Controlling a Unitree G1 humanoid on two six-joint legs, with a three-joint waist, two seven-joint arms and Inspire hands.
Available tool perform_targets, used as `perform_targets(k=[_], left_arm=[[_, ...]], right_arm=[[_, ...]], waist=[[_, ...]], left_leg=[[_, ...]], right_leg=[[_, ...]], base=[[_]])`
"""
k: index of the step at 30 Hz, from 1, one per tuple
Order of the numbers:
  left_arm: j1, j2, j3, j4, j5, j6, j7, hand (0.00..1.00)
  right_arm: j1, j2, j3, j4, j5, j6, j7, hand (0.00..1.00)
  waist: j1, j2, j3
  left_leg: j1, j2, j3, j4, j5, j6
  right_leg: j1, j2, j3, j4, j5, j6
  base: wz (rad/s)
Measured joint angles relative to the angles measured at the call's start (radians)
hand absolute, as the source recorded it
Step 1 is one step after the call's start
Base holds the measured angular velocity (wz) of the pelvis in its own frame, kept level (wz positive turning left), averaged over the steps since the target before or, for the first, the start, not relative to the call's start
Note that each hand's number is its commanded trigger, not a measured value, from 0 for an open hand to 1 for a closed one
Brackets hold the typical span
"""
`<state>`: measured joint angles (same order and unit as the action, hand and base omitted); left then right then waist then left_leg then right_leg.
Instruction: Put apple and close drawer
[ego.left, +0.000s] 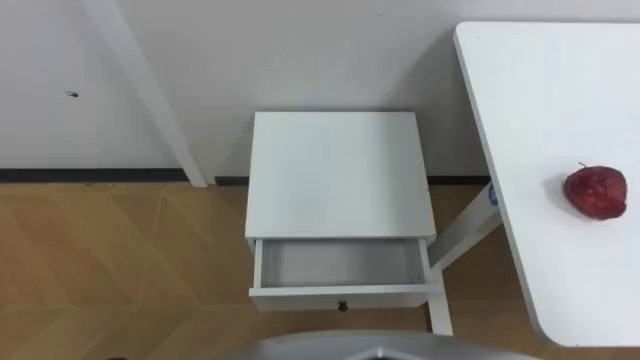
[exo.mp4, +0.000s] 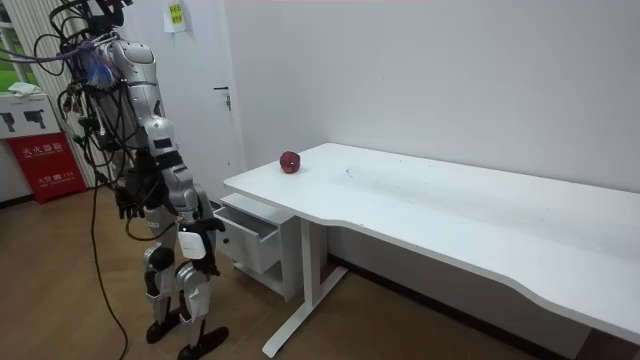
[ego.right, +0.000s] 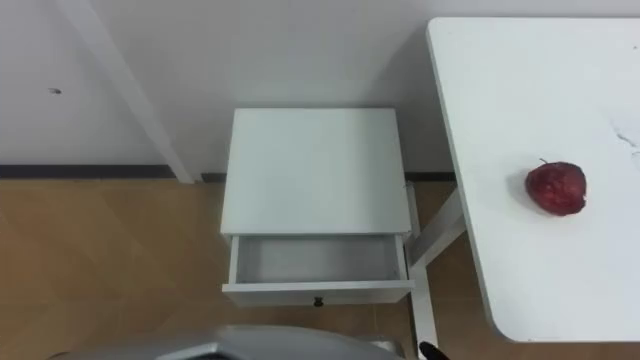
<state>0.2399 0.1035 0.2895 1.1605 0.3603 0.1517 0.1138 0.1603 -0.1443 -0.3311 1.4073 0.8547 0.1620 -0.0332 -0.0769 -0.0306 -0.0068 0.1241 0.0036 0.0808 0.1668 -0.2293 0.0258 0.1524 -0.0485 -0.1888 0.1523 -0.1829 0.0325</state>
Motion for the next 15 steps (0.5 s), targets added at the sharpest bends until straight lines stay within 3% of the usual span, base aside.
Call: perform_targets(k=[10, 15], left_arm=[[0.001, 0.001, 0.002, 0.008, -0.023, -0.009, -0.021, 0.0], [0.009, 0.002, 0.005, 0.004, -0.024, -0.009, -0.017, 0.0]], right_arm=[[-0.003, 0.0, 0.024, -0.004, -0.021, -0.018, -0.007, 0.0], [0.003, -0.001, -0.05, -0.007, 0.164, -0.018, -0.022, 0.0]], waist=[[0.012, 0.005, 0.0048], [-0.002, 0.009, 0.0065]], left_leg=[[0.003, 0.001, 0.006, -0.001, -0.001, 0.0], [0.003, 0.001, 0.007, 0.0, -0.001, 0.0]], right_leg=[[0.001, 0.0, 0.007, -0.001, 0.0, 0.0], [0.001, 0.001, 0.005, 0.0, 0.0, 0.0]], base=[[-0.01], [0.0]])
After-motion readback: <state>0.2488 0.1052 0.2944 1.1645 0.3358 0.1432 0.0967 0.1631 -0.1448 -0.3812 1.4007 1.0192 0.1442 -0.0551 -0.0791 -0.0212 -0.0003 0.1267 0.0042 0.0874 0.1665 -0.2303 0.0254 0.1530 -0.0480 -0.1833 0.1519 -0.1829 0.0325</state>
